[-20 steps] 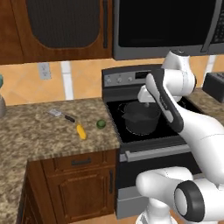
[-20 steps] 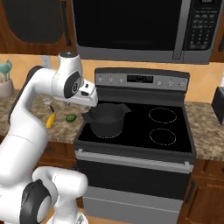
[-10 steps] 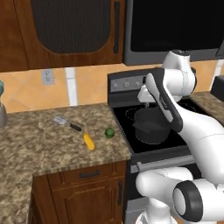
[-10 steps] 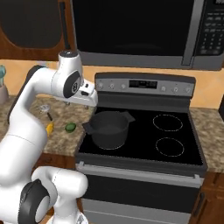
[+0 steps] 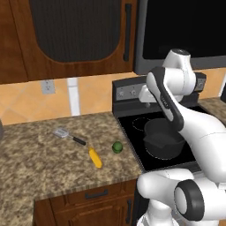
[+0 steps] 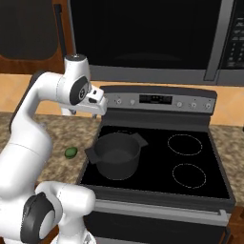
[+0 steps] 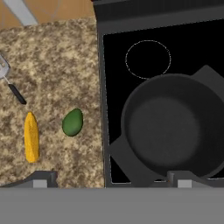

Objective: Put the avocado and corn in the pot. Retrieve the spatula and lightly stir the vegetables in the pot.

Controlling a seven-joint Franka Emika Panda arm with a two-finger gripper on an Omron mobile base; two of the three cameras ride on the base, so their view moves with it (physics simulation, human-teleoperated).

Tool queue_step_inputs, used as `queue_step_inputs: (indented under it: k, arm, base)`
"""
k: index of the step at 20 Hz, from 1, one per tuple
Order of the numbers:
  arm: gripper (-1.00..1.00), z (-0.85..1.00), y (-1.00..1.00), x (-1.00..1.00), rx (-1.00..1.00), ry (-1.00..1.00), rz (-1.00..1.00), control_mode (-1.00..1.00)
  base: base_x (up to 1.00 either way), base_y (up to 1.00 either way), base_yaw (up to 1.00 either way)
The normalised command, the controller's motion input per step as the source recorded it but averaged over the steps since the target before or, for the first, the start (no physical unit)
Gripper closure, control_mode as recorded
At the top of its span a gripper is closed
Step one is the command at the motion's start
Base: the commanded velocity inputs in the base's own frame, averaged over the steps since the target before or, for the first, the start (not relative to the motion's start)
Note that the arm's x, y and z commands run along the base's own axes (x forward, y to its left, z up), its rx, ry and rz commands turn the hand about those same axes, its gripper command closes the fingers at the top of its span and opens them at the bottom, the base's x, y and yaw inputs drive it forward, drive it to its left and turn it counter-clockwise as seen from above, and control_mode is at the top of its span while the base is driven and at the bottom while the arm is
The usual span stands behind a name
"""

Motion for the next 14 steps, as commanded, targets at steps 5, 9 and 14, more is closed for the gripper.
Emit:
queue_step_inputs:
  k: [5, 9, 14]
  arm:
    - [-1.00, 0.00, 0.00, 0.00, 0.00, 0.00, 0.00, 1.00]
    - [-1.00, 0.00, 0.00, 0.00, 0.00, 0.00, 0.00, 1.00]
    - [-1.00, 0.00, 0.00, 0.00, 0.00, 0.00, 0.00, 1.00]
  base:
    - [0.54, 0.28, -0.04]
    - [0.73, 0.47, -0.08]
    - [0.29, 0.17, -0.02]
